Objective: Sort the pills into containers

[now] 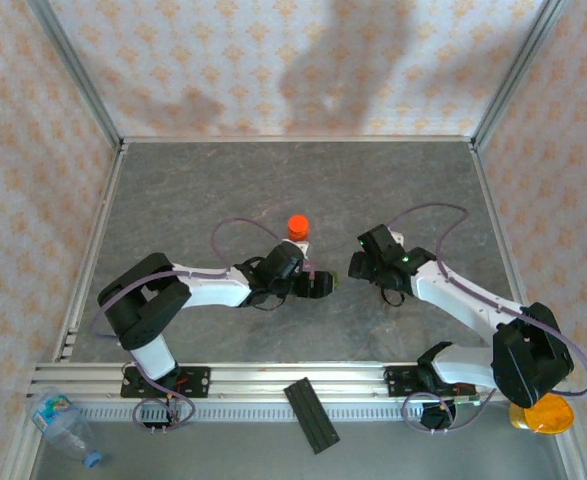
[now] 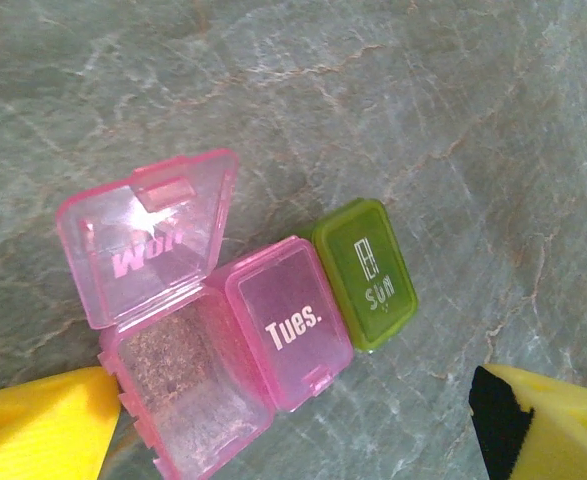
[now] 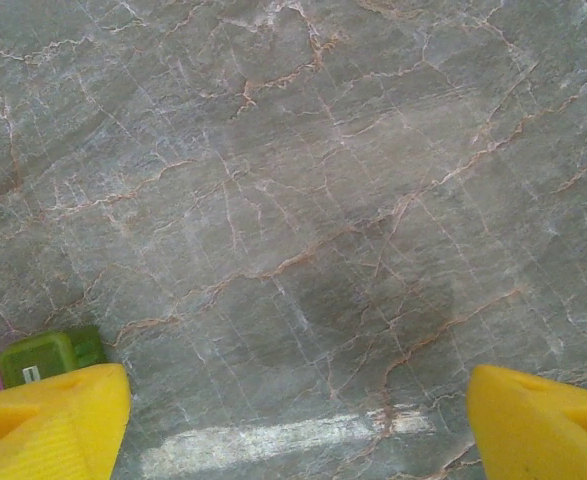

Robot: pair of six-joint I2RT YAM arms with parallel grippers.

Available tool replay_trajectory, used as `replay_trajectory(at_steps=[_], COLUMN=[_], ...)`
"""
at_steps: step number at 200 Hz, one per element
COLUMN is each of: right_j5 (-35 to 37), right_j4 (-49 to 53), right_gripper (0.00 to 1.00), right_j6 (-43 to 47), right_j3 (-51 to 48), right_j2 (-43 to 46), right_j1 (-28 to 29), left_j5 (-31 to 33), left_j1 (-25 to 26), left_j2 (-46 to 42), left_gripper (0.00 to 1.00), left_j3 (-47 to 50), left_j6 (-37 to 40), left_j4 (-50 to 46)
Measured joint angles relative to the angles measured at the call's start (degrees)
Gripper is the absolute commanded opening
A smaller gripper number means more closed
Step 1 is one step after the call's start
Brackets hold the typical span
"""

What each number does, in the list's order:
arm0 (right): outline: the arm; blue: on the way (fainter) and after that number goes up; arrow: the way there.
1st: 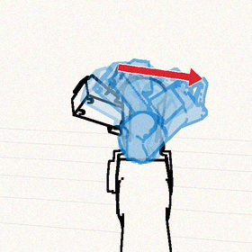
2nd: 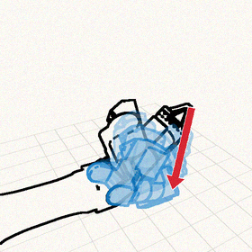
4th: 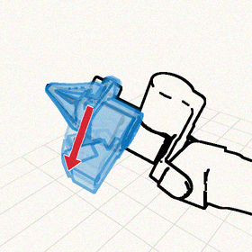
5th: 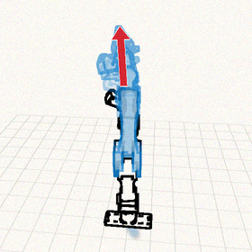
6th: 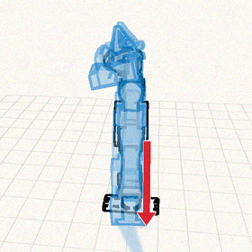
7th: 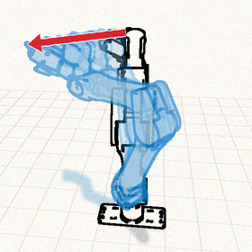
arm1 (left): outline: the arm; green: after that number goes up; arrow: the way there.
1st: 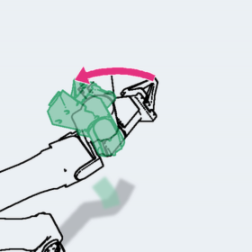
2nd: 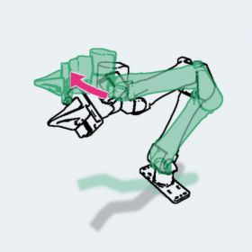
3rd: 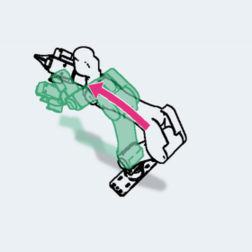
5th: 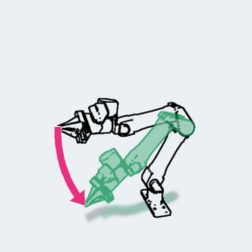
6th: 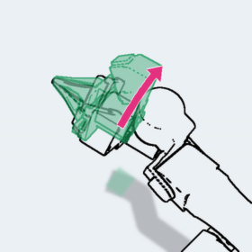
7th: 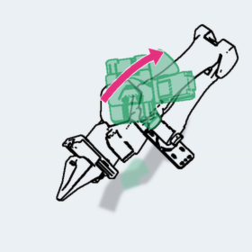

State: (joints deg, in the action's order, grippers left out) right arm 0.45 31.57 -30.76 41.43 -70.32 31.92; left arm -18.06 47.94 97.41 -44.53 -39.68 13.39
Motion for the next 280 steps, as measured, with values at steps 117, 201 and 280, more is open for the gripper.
replay_trajectory(at_steps=[117, 201, 280], right_j5=[-0.24, -0.22, -0.59], right_j4=[0.04, 4.46, 11.17], right_gripper=[0.87, 0.91, 0.99], right_j6=[0.81, 1.49, 1.51], right_j3=[-0.02, 7.19, 28.5], right_j2=[0.11, -0.61, -8.02], right_j1=[-1.75, -3.26, -3.26], left_j5=[0.02, 0.5, 4.31], left_j1=[2.25, 2.71, -8.24], left_j2=[4.98, -1.27, -20.39], left_gripper=[0.92, 0.96, 1.0], left_j3=[-5.2, -5.25, -5.84], left_j6=[-1.33, -1.29, 4.17], left_j4=[1.49, -0.31, -12.59])
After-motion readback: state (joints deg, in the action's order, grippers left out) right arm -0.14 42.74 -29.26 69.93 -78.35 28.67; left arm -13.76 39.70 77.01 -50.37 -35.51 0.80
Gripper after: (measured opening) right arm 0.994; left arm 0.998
